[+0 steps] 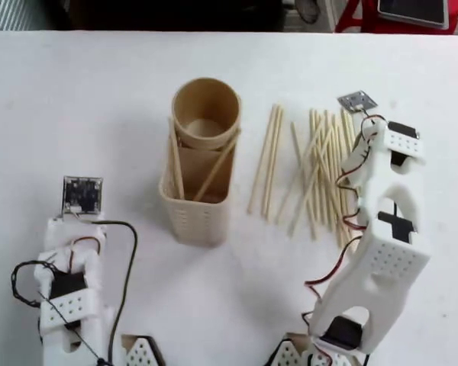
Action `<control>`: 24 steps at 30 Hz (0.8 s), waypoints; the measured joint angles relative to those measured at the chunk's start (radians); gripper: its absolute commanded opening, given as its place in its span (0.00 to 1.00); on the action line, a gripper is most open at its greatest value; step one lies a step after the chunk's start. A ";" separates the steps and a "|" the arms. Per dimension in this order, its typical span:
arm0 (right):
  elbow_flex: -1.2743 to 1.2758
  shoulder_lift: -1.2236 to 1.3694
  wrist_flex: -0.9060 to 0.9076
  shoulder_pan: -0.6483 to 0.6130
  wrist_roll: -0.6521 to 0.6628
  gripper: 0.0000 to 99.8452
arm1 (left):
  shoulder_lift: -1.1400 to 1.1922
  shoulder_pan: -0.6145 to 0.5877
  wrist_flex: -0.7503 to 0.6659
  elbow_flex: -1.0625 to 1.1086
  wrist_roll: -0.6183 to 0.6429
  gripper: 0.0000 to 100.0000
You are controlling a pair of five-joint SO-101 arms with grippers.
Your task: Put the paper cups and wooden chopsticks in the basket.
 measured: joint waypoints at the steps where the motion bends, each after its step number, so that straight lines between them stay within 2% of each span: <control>1: 0.000 0.000 0.000 0.006 0.008 0.21 | 0.000 0.000 0.000 0.000 0.000 0.10; 4: 0.000 -0.002 0.000 0.008 0.014 0.18 | 0.000 0.000 0.000 0.000 0.000 0.10; 9: -0.006 0.002 0.048 0.000 0.014 0.01 | 0.000 0.000 0.000 0.000 0.000 0.10; 17: 0.072 -0.020 0.057 0.014 0.060 0.02 | 0.000 0.000 0.000 0.000 0.000 0.10; 24: 0.107 -0.086 0.034 0.057 0.038 0.02 | 0.000 0.000 0.000 0.000 0.000 0.10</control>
